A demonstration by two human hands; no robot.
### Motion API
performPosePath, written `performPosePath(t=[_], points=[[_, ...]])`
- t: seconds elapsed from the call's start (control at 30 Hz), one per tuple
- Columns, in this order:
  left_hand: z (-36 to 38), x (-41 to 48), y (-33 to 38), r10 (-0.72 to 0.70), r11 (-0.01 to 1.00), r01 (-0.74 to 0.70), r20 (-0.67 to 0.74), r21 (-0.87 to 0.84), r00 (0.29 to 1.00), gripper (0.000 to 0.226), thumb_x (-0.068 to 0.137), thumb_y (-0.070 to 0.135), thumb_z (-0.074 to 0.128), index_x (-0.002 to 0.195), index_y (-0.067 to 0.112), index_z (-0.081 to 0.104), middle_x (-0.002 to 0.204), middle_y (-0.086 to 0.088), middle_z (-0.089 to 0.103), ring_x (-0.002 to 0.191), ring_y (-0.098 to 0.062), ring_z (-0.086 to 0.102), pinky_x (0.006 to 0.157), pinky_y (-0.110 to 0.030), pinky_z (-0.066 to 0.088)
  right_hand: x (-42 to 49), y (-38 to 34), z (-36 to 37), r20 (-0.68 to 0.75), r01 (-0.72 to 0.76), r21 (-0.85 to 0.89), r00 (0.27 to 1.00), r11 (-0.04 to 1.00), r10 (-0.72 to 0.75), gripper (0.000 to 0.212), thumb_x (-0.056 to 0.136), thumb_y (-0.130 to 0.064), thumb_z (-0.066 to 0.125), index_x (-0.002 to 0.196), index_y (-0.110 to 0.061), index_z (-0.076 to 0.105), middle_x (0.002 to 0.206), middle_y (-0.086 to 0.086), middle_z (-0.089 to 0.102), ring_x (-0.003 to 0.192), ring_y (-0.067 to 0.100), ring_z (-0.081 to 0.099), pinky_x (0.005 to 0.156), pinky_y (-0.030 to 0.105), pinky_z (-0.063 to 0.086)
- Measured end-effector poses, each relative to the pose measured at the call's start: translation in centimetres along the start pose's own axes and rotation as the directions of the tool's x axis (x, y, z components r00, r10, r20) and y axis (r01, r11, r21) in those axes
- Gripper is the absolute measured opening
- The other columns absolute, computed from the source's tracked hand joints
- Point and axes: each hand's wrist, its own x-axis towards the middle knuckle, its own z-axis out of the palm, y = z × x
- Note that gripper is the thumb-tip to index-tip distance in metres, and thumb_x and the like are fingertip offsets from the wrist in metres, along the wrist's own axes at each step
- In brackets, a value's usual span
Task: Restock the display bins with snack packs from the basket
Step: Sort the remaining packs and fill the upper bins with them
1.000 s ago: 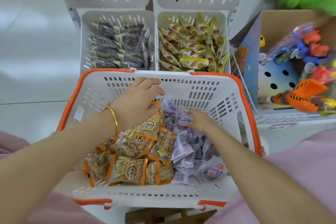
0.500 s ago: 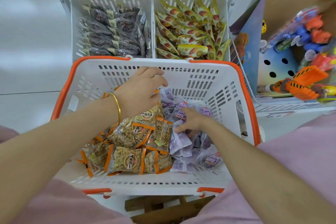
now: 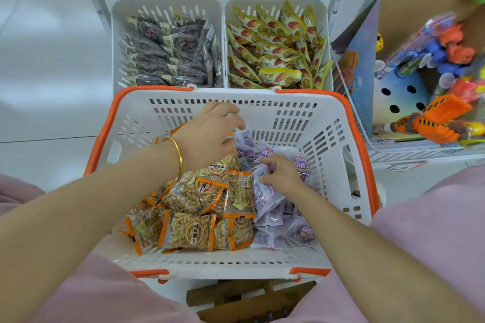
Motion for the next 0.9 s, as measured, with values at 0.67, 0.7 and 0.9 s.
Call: performPosePath(t=[0.67, 0.7, 0.9], points=[[-3.2, 1.7, 0.4, -0.368, 0.023, 0.239, 0.214, -0.971, 0.905, 0.026, 0.097, 0.008, 0.047, 0.122, 0.003, 0.054, 0.109, -0.013, 0.065, 0.088, -0.021, 0.065, 0.068, -0.034, 0.058, -5.6, -12.7, -10.3, -0.031, 0.335, 0.350, 0.938, 0.875, -0.346, 0.038, 0.075, 0.011, 0.070, 0.089, -0.022, 0.057, 0.118, 0.001, 0.058, 0.088, 0.013, 0.062, 0.069, 0.024, 0.052], [-3.5, 1.5, 0.2, -0.376, 0.019, 0.217, 0.194, -0.976, 0.906, 0.023, 0.097, 0.007, 0.046, 0.118, 0.006, 0.056, 0.107, -0.011, 0.066, 0.088, -0.019, 0.066, 0.069, -0.033, 0.059, -5.5, -12.6, -10.8, -0.086, 0.327, 0.363, 0.944, 0.872, -0.318, 0.039, 0.074, 0.011, 0.070, 0.090, -0.022, 0.056, 0.109, 0.007, 0.062, 0.089, 0.018, 0.061, 0.071, 0.027, 0.053], [-3.9, 0.6, 0.4, -0.372, -0.044, 0.240, 0.239, -0.970, 0.897, 0.028, 0.099, 0.013, 0.044, 0.125, 0.006, 0.050, 0.101, -0.008, 0.065, 0.086, -0.016, 0.068, 0.074, -0.041, 0.059, -7.1, -15.1, -11.0, -0.567, 0.679, 0.298, 0.692, 0.671, -0.448, 0.037, 0.074, 0.011, 0.067, 0.084, -0.023, 0.059, 0.096, -0.003, 0.065, 0.092, 0.007, 0.063, 0.080, 0.023, 0.051]])
